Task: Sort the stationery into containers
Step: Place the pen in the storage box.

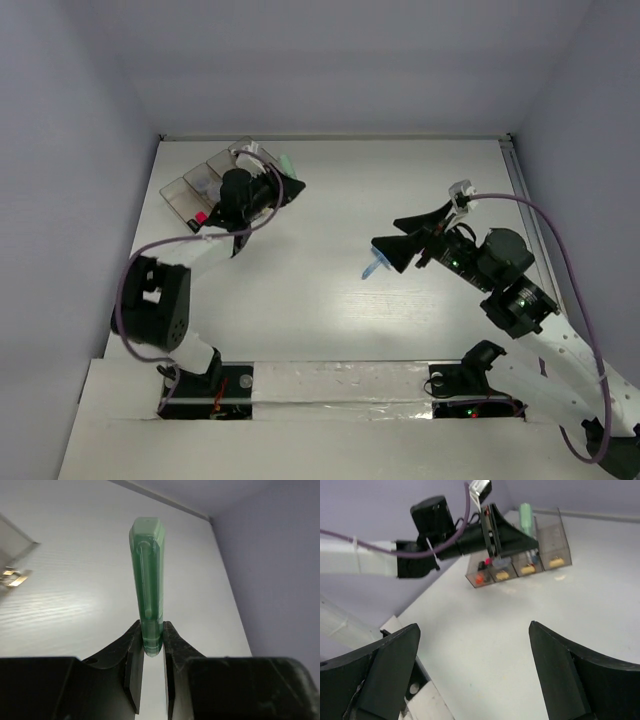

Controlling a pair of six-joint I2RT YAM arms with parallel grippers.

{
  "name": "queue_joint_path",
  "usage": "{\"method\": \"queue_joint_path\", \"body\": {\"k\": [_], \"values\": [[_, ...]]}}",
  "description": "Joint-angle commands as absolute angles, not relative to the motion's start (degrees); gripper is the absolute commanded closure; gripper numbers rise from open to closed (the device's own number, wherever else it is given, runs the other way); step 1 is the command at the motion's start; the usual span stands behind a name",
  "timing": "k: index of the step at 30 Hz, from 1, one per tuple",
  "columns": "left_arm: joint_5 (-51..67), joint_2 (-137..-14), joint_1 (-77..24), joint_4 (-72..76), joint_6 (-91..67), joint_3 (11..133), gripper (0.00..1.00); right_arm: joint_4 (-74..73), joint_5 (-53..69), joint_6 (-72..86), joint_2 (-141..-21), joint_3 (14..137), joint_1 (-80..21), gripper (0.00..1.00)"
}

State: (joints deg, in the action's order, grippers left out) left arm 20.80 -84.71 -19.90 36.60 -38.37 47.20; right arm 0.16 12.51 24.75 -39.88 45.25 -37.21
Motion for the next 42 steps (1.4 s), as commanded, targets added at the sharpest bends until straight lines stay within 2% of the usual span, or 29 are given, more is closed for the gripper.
{"method": "queue_joint_path", "body": {"k": [1, 5, 11, 25, 28, 29, 31, 32, 34, 35, 38, 39, 42], "values": [[17.50, -91.98, -14.25, 31.23, -44.91, 54.21, 1.00, -3.95, 7.56, 23.38, -38.50, 43.51, -37.53, 0.05], [14.59, -97.64, -12.13, 23.13, -44.03, 65.53, 1.00, -4.66, 7.21, 23.03, -37.35, 42.28, -37.53, 0.05], [13.01, -104.14, -8.62, 15.48, -46.14, 74.16, 1.00, -4.92, 6.94, 22.50, -37.00, 41.92, -37.53, 0.05], [11.87, -112.76, -6.95, 9.14, -47.37, 80.24, 0.99, -6.41, 5.45, 21.71, -36.91, 43.07, -37.53, 0.05], [11.25, -112.94, -6.94, 8.97, -47.37, 80.42, 0.87, -6.85, 4.92, 21.53, -36.91, 43.24, -37.53, 0.05], [11.16, -112.94, -6.94, 9.14, -47.37, 80.33, 0.78, -6.86, 4.83, 21.53, -37.00, 43.24, -37.53, 0.05], [10.99, -112.68, -6.94, 8.88, -47.11, 80.60, 0.71, -7.12, 4.66, 21.36, -37.00, 43.33, -37.53, 0.05], [10.90, -112.50, -6.94, 8.96, -46.94, 80.68, 0.62, -7.21, 4.48, 21.36, -36.91, 43.42, -37.53, 0.05], [10.46, -111.72, -6.94, 9.31, -46.41, 80.60, 0.51, -7.29, 3.96, 21.18, -37.09, 43.33, -37.53, 0.05], [10.20, -111.27, -6.94, 9.49, -46.23, 80.42, 0.40, -7.47, 3.87, 21.18, -37.26, 43.33, -37.53, 0.05], [9.67, -109.43, -6.94, 9.67, -45.44, 80.25, 0.28, -7.47, 3.17, 21.44, -38.05, 42.80, -37.53, 0.05], [9.75, -108.81, -6.94, 9.93, -45.27, 80.16, 0.27, -7.56, 2.73, 21.62, -38.40, 42.63, -37.53, 0.06], [10.54, -104.78, -6.94, 13.43, -44.30, 78.15, 0.27, -8.52, 0.36, 22.41, -39.54, 41.66, -37.53, 0.26]]}}
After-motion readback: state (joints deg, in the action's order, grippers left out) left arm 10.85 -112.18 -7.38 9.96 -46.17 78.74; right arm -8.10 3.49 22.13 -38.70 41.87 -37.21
